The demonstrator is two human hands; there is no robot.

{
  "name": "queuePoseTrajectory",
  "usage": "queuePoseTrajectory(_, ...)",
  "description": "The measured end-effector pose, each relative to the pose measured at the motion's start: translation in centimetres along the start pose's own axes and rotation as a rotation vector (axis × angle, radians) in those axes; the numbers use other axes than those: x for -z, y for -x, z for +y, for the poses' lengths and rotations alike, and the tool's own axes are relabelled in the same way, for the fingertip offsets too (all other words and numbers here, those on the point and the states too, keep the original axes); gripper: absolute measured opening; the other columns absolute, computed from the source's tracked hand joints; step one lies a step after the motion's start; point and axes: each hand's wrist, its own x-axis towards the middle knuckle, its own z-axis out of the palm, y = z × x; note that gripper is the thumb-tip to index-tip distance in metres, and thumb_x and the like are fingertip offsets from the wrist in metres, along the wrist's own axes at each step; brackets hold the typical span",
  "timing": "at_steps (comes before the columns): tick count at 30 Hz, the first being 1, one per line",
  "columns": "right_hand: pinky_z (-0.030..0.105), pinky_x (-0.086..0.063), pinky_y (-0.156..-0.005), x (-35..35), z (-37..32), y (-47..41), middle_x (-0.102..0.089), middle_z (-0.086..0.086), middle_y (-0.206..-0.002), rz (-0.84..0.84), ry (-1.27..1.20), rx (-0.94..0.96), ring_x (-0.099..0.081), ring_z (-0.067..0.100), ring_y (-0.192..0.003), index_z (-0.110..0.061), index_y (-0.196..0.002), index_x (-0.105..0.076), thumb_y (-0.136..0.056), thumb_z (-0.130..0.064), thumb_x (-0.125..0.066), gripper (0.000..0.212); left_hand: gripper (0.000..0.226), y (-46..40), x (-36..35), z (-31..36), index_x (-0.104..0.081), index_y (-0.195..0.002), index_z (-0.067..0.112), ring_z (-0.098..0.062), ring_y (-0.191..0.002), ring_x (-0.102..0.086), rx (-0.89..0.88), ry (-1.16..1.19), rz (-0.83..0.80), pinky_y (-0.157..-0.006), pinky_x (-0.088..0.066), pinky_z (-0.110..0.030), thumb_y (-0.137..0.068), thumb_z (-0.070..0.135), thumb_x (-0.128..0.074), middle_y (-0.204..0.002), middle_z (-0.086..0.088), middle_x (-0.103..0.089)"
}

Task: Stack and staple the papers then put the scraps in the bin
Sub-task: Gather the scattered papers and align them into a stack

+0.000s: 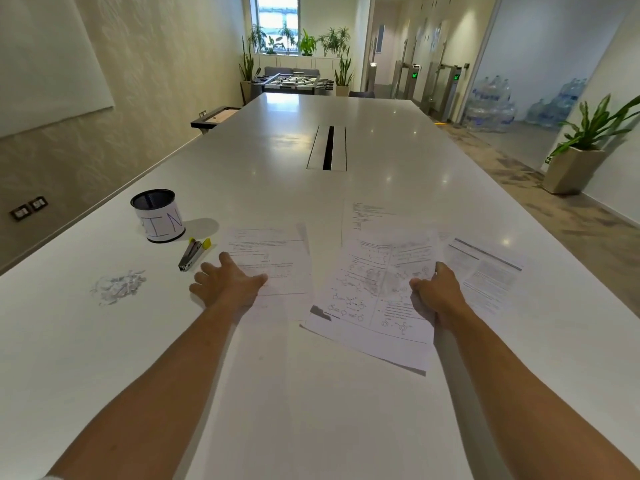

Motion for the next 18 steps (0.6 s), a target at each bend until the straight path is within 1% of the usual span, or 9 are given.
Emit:
queuePoseTrajectory(1, 0.047, -0.059, -0.071, 0.0, 0.0, 0.0, -0.070, 0.011, -0.095, -0.004, -0.002, 0.003, -0.069, 0.031, -0.080, -0.023, -0.088, -0.054, -0.084, -0.002, -0.058, 0.022, 0.095, -0.1, 0.3, 0.1, -0.032, -0.138, 0.018, -0.040, -0.125, -0.038, 0.004, 0.026, -0.003, -0.101, -0.030, -0.050, -0.065, 0.067, -0.070, -0.135, -0.021, -0.042)
queuePoseTrajectory(2, 0.043, -0.059, -0.063, 0.0, 0.0, -0.1, -0.071, 0.013, -0.094, -0.014, -0.011, 0.001, -0.068, 0.029, -0.073, -0.023, -0.087, -0.055, -0.083, -0.001, -0.057, 0.023, 0.097, -0.3, 0.6, 0.2, -0.031, -0.138, 0.018, -0.040, -0.124, -0.039, 0.011, 0.058, -0.007, -0.101, -0.032, -0.049, -0.064, 0.063, -0.075, -0.135, -0.022, -0.042)
queuePoseTrajectory(3, 0.037, -0.054, -0.056, 0.0, 0.1, -0.1, -0.071, 0.017, -0.094, -0.029, -0.029, -0.005, -0.064, 0.026, -0.065, -0.023, -0.089, -0.056, -0.082, -0.001, -0.057, 0.022, 0.098, -0.4, 0.7, 0.3, -0.031, -0.139, 0.019, -0.040, -0.124, -0.039, 0.020, 0.100, -0.012, -0.100, -0.033, -0.049, -0.063, 0.058, -0.079, -0.135, -0.022, -0.040)
queuePoseTrajectory(5, 0.028, -0.045, -0.051, 0.2, 0.6, -0.4, -0.071, 0.019, -0.096, -0.050, -0.057, -0.021, -0.056, 0.021, -0.056, -0.020, -0.097, -0.058, -0.080, -0.003, -0.057, 0.024, 0.097, -0.4, 0.7, 0.4, -0.030, -0.139, 0.019, -0.040, -0.122, -0.040, 0.054, 0.201, -0.017, -0.099, -0.037, -0.048, -0.064, 0.046, -0.084, -0.136, -0.022, -0.037)
queuePoseTrajectory(9, 0.025, -0.042, -0.048, 0.3, 0.9, -0.7, -0.071, 0.016, -0.103, -0.069, -0.061, -0.038, -0.055, 0.018, -0.058, -0.019, -0.109, -0.057, -0.080, -0.005, -0.058, 0.032, 0.091, -0.9, 0.5, 0.8, -0.031, -0.139, 0.020, -0.040, -0.122, -0.044, 0.146, 0.493, -0.039, -0.098, -0.043, -0.049, -0.067, 0.017, -0.086, -0.138, -0.020, -0.037)
queuePoseTrajectory(11, 0.024, -0.041, -0.047, 0.3, 0.8, -0.6, -0.072, 0.015, -0.103, -0.072, -0.063, -0.042, -0.054, 0.017, -0.057, -0.018, -0.110, -0.057, -0.080, -0.005, -0.057, 0.033, 0.088, -0.9, 0.7, 1.1, -0.031, -0.139, 0.017, -0.039, -0.122, -0.046, 0.134, 0.560, -0.070, -0.097, -0.043, -0.047, -0.069, 0.008, -0.083, -0.137, -0.021, -0.042)
queuePoseTrajectory(14, 0.022, -0.041, -0.044, 0.4, 0.6, -0.6, -0.072, 0.015, -0.099, -0.066, -0.096, -0.059, -0.055, 0.016, -0.051, -0.016, -0.111, -0.057, -0.083, -0.001, -0.056, 0.031, 0.078, -0.3, 1.7, 2.0, -0.032, -0.140, 0.015, -0.039, -0.119, -0.049, 0.052, 0.600, -0.019, -0.094, -0.043, -0.045, -0.076, 0.004, -0.074, -0.132, -0.022, -0.049)
queuePoseTrajectory(16, 0.023, -0.041, -0.044, 0.4, 0.7, -0.7, -0.072, 0.014, -0.099, -0.060, -0.115, -0.055, -0.054, 0.014, -0.051, -0.016, -0.112, -0.056, -0.084, -0.003, -0.056, 0.031, 0.068, 0.5, 3.0, 3.3, -0.034, -0.138, 0.017, -0.036, -0.110, -0.054, -0.080, 0.609, 0.074, -0.087, -0.044, -0.043, -0.080, 0.006, -0.069, -0.123, -0.019, -0.056)
queuePoseTrajectory(18, 0.023, -0.040, -0.049, 0.3, 1.0, -0.9, -0.070, 0.011, -0.105, -0.060, -0.124, -0.026, -0.052, 0.012, -0.057, -0.017, -0.117, -0.056, -0.084, -0.008, -0.058, 0.034, 0.058, 1.5, 5.1, 5.0, -0.040, -0.134, 0.018, -0.030, -0.098, -0.057, -0.228, 0.656, 0.147, -0.079, -0.045, -0.038, -0.083, 0.011, -0.067, -0.111, -0.011, -0.060)
